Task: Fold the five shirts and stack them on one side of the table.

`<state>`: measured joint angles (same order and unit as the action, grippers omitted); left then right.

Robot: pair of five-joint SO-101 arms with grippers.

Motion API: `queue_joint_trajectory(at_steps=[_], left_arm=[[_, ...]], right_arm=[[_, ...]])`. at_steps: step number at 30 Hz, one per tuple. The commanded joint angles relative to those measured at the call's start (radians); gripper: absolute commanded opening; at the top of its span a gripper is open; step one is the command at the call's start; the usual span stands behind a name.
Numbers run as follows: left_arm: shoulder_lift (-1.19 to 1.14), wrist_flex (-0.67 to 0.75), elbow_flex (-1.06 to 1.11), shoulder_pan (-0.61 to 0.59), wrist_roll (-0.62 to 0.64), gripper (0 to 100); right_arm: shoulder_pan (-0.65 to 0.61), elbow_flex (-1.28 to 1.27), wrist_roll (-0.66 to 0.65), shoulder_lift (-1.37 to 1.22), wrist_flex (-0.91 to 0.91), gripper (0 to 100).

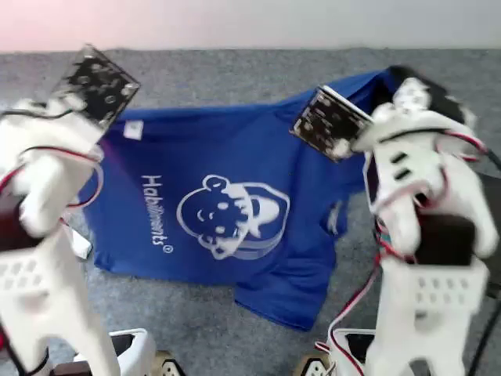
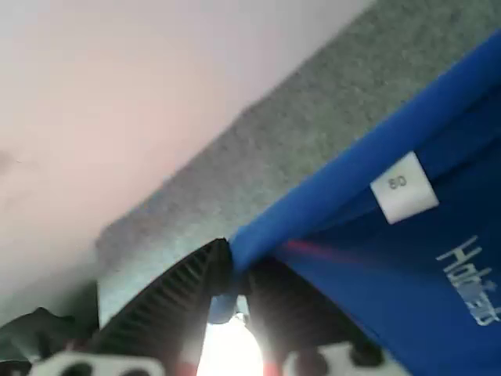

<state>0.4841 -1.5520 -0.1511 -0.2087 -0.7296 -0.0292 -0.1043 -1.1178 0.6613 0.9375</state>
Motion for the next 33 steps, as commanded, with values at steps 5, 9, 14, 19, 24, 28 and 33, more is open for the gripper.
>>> queue_joint_trajectory(at_steps=[5,9,14,19,24,28,33], left_arm=[[0.002,0.621,0.568,0.002,-0.009,1],[-0.092,0.804,0.615,-0.003,-0.009,1],[-0.296,0.925,0.507,-0.006,-0.009,1],[-0.497,0.928,0.274,-0.005,-0.009,1],[-0.623,0.927,0.101,-0.011,-0.014,1],[-0.669,0.928,0.019,-0.015,-0.087,1],[-0.732,0.928,-0.058,-0.020,-0.140,1]], right_arm=[[-0.047,-0.278,-0.008,-0.165,-0.510,0.9],[-0.065,-0.285,-0.009,-0.298,-0.717,0.9],[-0.062,-0.285,-0.048,-0.452,-0.980,0.9],[-0.065,-0.284,-0.118,-0.550,-1.207,0.9],[-0.065,-0.258,-0.158,-0.602,-1.248,0.9],[-0.061,-0.226,-0.160,-0.645,-1.253,0.9],[-0.061,-0.132,-0.160,-0.727,-1.253,0.9]])
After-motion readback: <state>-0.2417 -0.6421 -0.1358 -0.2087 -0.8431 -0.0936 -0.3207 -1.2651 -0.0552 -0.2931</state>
